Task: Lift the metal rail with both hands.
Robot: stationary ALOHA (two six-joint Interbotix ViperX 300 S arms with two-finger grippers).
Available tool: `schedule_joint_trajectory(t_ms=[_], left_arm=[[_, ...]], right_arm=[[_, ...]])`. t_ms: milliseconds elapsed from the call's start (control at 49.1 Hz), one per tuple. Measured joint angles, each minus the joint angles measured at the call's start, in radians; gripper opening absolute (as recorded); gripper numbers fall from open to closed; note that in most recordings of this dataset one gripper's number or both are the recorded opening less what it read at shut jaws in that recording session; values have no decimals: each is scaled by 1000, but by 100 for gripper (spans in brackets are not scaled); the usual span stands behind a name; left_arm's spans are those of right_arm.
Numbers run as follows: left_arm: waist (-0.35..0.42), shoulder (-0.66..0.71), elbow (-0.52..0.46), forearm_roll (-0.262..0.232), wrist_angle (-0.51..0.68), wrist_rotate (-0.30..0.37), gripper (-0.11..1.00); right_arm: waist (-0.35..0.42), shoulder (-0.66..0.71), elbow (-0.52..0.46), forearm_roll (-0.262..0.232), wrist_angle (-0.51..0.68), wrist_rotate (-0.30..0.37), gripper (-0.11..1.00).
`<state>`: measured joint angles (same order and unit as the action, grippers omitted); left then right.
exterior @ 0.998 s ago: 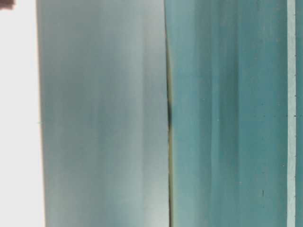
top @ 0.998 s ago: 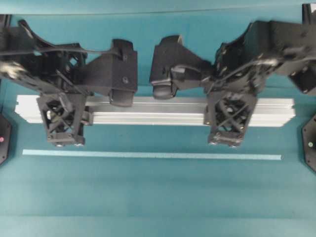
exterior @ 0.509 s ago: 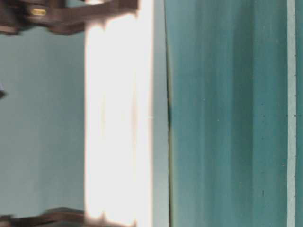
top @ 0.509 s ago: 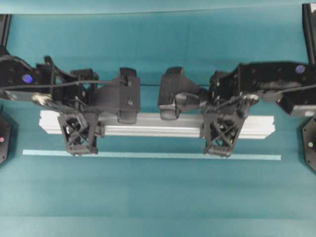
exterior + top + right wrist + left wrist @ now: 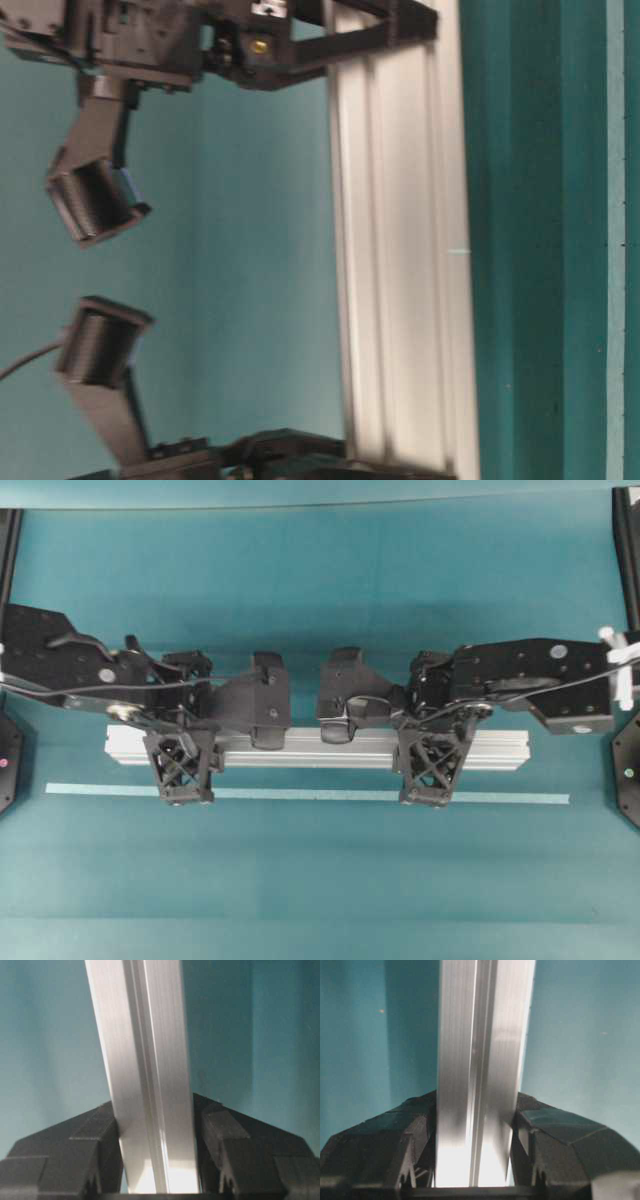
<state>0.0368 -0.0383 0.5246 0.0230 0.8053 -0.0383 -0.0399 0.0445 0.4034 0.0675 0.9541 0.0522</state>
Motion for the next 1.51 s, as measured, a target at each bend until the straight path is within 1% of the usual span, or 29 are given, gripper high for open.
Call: schedule_joint_trajectory(t_ms=[346,550,896,1202,1507], left_arm=[[0,29,49,0,-87,-2,36],[-2,46,66,0,-120,-26,36],[-21,71,106,3,-193,-44,36],[-23,97,112,0,-218,-46,36],[-20,101,112,3,-225,-44,36]], right_arm=[[9,21,77,0,-124,0,39],[12,23,117,0,-186,0,39],[25,37,127,0,-216,0,39],[34,72,138,0,-256,0,39],[34,75,169,0,-295,0,39]])
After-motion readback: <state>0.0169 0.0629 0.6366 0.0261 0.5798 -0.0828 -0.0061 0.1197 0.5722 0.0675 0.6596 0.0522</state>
